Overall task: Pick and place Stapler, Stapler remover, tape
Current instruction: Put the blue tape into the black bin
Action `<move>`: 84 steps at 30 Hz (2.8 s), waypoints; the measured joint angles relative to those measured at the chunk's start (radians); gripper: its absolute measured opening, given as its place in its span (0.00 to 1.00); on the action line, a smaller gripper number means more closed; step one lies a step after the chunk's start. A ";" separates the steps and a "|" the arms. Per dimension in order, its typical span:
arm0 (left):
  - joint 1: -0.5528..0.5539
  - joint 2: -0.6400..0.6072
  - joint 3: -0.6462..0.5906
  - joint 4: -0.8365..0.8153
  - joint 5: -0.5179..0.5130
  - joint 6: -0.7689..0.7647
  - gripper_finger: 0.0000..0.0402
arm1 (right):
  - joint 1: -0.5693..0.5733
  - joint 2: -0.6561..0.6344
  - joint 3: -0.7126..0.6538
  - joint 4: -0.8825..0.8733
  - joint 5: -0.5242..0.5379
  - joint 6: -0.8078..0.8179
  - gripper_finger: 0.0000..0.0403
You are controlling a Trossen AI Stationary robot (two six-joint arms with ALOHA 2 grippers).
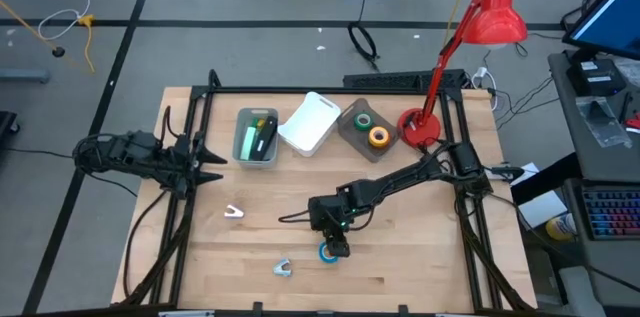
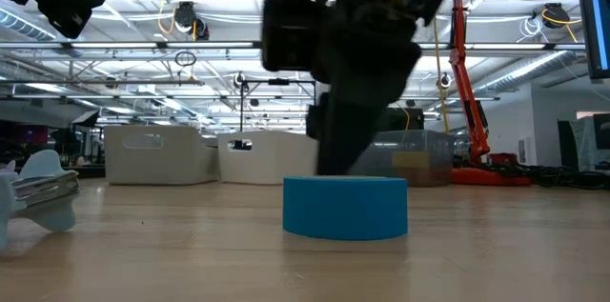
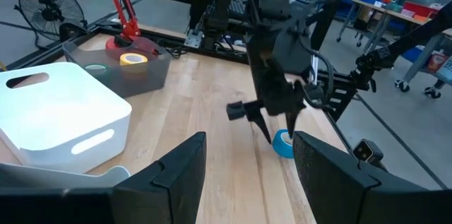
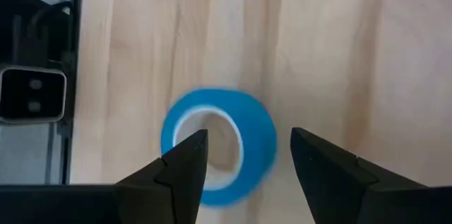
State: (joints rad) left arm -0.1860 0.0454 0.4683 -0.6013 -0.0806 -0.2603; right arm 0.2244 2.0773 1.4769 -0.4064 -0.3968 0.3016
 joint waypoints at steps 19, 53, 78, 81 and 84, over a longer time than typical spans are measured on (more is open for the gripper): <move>0.000 0.000 0.000 0.002 0.000 -0.013 0.53 | 0.007 0.044 0.000 -0.004 0.098 -0.003 0.28; 0.001 0.000 0.000 0.008 -0.101 -0.032 0.53 | -0.470 -0.506 -0.003 -0.170 0.344 -0.274 0.09; 0.001 0.000 0.000 0.022 -0.113 -0.119 0.53 | -0.840 -0.297 -0.002 -0.383 0.422 -0.435 0.10; 0.001 0.000 0.000 0.022 -0.113 -0.117 0.53 | -0.840 -0.272 -0.002 -0.384 0.421 -0.448 0.10; 0.001 0.000 0.000 0.022 -0.113 -0.119 0.53 | -0.839 -0.246 -0.002 -0.389 0.421 -0.449 0.10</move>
State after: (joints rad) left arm -0.1848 0.0452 0.4686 -0.5793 -0.1936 -0.3798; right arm -0.6149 1.8317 1.4746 -0.7958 0.0246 -0.1474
